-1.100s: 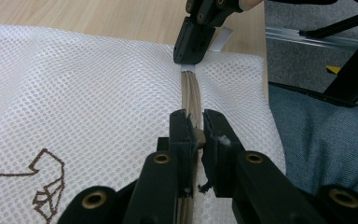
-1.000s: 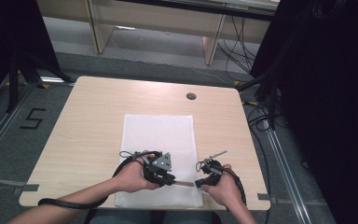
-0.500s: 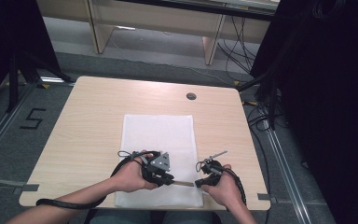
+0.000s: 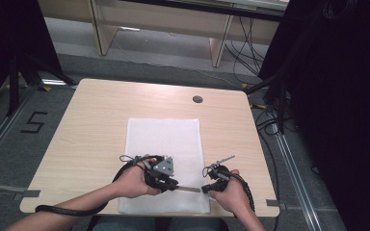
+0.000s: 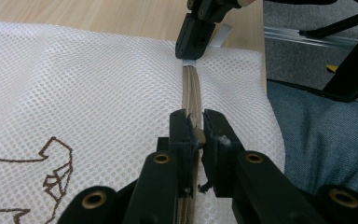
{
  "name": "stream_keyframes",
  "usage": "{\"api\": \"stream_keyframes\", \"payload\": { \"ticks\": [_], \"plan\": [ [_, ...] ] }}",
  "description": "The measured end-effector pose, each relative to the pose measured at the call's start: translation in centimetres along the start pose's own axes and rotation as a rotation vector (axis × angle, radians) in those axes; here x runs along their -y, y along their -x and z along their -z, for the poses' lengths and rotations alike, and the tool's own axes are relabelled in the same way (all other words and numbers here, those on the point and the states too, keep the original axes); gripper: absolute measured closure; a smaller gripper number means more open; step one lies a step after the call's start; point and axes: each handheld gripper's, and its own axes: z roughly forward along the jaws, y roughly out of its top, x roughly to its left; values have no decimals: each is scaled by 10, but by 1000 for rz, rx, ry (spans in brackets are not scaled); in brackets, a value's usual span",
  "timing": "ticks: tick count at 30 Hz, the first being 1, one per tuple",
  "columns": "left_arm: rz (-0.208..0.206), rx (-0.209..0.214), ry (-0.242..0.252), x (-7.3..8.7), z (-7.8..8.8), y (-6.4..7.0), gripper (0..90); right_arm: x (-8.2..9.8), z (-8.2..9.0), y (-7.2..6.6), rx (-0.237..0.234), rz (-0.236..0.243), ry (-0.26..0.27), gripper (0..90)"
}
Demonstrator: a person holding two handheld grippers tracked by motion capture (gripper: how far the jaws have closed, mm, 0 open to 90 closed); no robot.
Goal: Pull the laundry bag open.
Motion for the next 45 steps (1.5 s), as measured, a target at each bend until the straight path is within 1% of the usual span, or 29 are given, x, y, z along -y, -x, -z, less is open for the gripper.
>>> {"api": "stream_keyframes", "payload": {
  "ticks": [2, 3, 4, 5, 6, 7, 8, 9, 10, 11, 12, 13, 14, 20, 21, 22, 27, 29, 30, 31, 32, 35, 37, 39, 41, 42, 43, 44, 45],
  "plan": [
    [10, 1, 2, 0, 0, 0, 822, 0, 0, 0, -1, -2, 1, 900],
    [-1, 1, 1, 0, 0, 0, 822, 0, 0, -1, -4, -12, -2, 900],
    [13, 6, -1, 0, 0, 1, 822, 0, 0, 1, -5, 13, 11, 900],
    [15, 1, 3, 1, 0, 1, 822, 0, 0, -1, -5, -15, -2, 900],
    [14, 2, 0, 1, 0, 1, 822, 0, 0, 0, -1, -4, 2, 900],
    [14, 3, 0, 1, 0, 1, 822, 0, 0, 0, -1, -2, 1, 900],
    [15, 4, 0, 1, 0, 1, 822, 0, 0, -1, -4, -13, -1, 900],
    [10, 1, -5, 1, 1, 1, 822, 0, 0, 0, -2, -3, 3, 900],
    [9, 3, -1, 1, 2, 0, 822, 0, 0, -2, -11, -32, -7, 900],
    [11, 7, -1, 1, 2, 0, 822, 0, 0, 0, -1, -3, 2, 900],
    [2, 3, 1, 1, 3, 0, 822, 0, 0, -1, -6, -17, -3, 900],
    [19, 2, 0, 2, 3, 1, 822, 0, 0, -2, -12, -30, -6, 900],
    [19, 3, 0, 2, 4, 1, 822, 0, 0, 0, -3, -1, 0, 900],
    [14, 6, -4, 3, 4, 1, 822, 0, 0, 0, -4, -2, 1, 900],
    [13, 6, -6, 3, 4, 1, 822, 0, 0, 1, -7, 12, 9, 900],
    [14, 6, -5, 3, 4, 1, 822, 0, 0, 0, -4, -4, -1, 900],
    [9, 8, -11, 4, 4, 1, 822, 0, -1, 2, -8, 15, 11, 900],
    [15, 7, -1, 5, 7, 0, 822, 0, 0, 0, -1, -7, -2, 900],
    [16, 3, -3, 6, 9, -1, 823, 0, 0, 0, -1, -6, -2, 900],
    [18, 9, 1, 7, 11, -1, 822, 0, 0, 1, -6, 9, 6, 900],
    [25, 3, 2, 8, 12, -1, 822, 0, 0, 1, -5, -1, -2, 900],
    [24, 3, -7, 10, 13, -1, 822, 0, 0, 0, -4, -1, -2, 900],
    [27, 5, 1, 10, 13, -1, 822, 0, 0, 0, -3, -2, -1, 900],
    [19, 4, -1, 10, 13, -1, 822, 0, 0, 0, -2, -1, -1, 900],
    [22, 7, -3, 11, 13, 0, 822, 0, 0, 0, -3, -2, 2, 900],
    [22, 8, -3, 11, 14, -1, 822, 0, -1, 1, -4, 7, 8, 900],
    [26, 5, 1, 12, 15, -1, 822, 0, 0, 1, -8, 6, 9, 900],
    [23, 5, 0, 12, 16, -1, 822, 0, 0, 0, -6, -11, 2, 900],
    [21, 4, 1, 13, 17, -2, 822, 0, 0, 0, -9, -4, 3, 900]
  ]
}}
